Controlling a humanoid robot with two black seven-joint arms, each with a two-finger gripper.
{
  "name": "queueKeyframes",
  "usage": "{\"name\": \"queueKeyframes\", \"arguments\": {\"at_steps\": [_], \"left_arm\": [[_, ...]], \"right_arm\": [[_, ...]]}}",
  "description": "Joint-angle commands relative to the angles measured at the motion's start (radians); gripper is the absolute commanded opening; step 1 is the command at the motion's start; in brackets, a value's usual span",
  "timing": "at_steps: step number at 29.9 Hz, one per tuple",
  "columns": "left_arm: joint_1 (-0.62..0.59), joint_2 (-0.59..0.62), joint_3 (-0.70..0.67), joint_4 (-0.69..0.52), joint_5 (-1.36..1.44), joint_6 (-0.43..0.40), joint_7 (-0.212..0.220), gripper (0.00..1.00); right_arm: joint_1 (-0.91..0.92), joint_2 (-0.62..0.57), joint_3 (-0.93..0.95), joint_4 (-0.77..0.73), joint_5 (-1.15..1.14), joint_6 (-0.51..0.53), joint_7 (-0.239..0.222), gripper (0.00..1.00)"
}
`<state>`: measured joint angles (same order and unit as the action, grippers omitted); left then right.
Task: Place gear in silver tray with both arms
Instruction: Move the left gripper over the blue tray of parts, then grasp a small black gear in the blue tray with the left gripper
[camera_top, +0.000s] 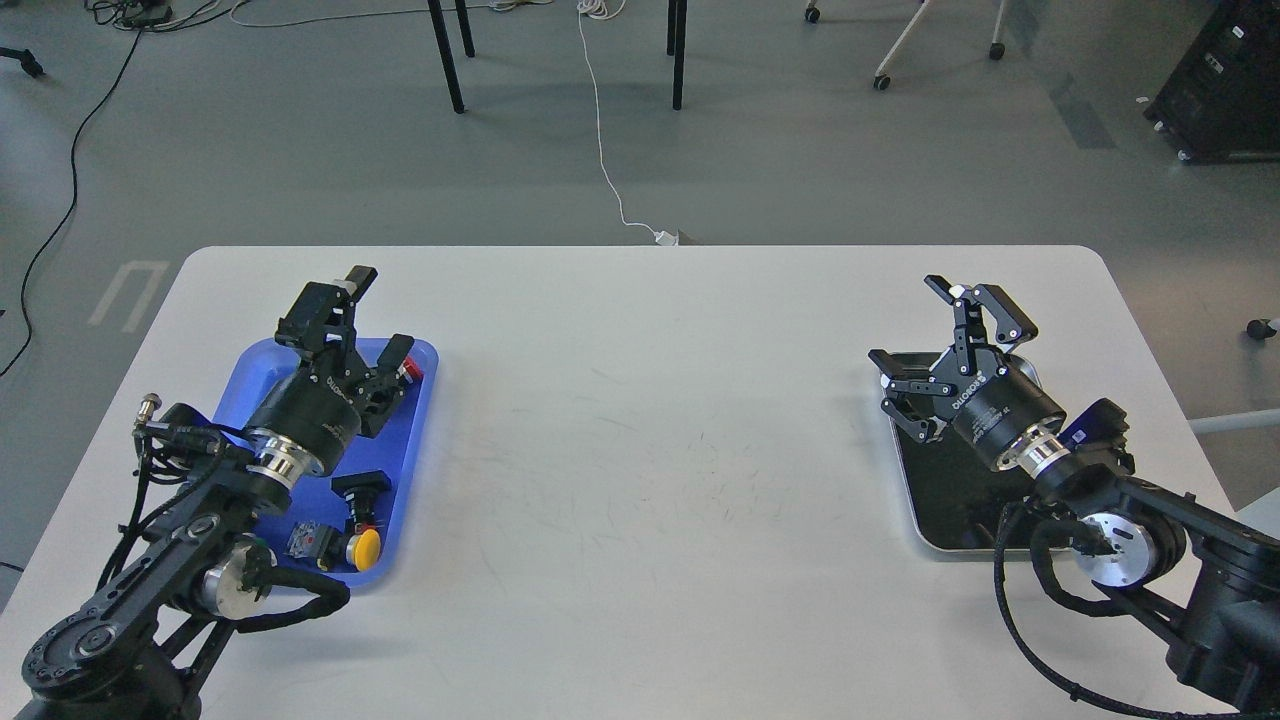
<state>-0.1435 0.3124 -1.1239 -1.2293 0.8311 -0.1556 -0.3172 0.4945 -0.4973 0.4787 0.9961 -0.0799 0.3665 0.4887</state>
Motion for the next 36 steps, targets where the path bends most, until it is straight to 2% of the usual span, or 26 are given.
{"name": "queueKeyframes", "arguments": {"at_steps": [1, 8, 14, 18, 19, 24, 27, 29, 32, 36], "left_arm": [[0.007, 0.004, 0.0, -0.001, -0.006, 0.001, 0.0, 0.98], [-0.005, 0.02, -0.003, 0.028, -0.007, -0.002, -0.003, 0.98], [-0.044, 0.145, -0.007, 0.028, -0.007, -0.001, -0.072, 0.98], [-0.045, 0.235, 0.019, 0.016, 0.042, -0.027, -0.154, 0.98], [-0.054, 0.272, 0.057, 0.013, 0.087, -0.042, -0.172, 0.98], [-0.125, 0.425, 0.245, 0.007, 0.545, -0.062, -0.172, 0.98], [-0.174, 0.482, 0.286, 0.036, 0.897, -0.047, -0.172, 0.98], [-0.201, 0.497, 0.297, 0.098, 1.087, -0.015, -0.172, 0.98], [-0.229, 0.499, 0.334, 0.198, 1.22, 0.04, -0.172, 0.97], [-0.323, 0.491, 0.493, 0.33, 1.283, 0.099, -0.172, 0.95]], "right_arm": [[-0.002, 0.013, 0.003, -0.004, 0.0, 0.0, 0.0, 0.99], [0.001, 0.013, 0.006, -0.005, 0.0, 0.0, 0.0, 0.99], [0.006, 0.028, 0.011, -0.011, 0.0, 0.0, 0.0, 0.99], [0.009, 0.052, 0.011, -0.016, -0.008, -0.001, 0.0, 0.99], [0.01, 0.056, 0.011, -0.02, -0.008, -0.001, 0.0, 0.99], [0.012, 0.051, 0.012, -0.02, -0.008, -0.009, 0.0, 0.99], [0.013, 0.046, 0.012, -0.019, -0.008, -0.009, 0.0, 0.99], [0.013, 0.045, 0.012, -0.019, -0.008, -0.011, 0.0, 0.99], [0.013, 0.042, 0.02, -0.019, -0.008, -0.017, 0.0, 0.99], [0.012, 0.036, 0.023, -0.019, -0.008, -0.017, 0.0, 0.99]]}}
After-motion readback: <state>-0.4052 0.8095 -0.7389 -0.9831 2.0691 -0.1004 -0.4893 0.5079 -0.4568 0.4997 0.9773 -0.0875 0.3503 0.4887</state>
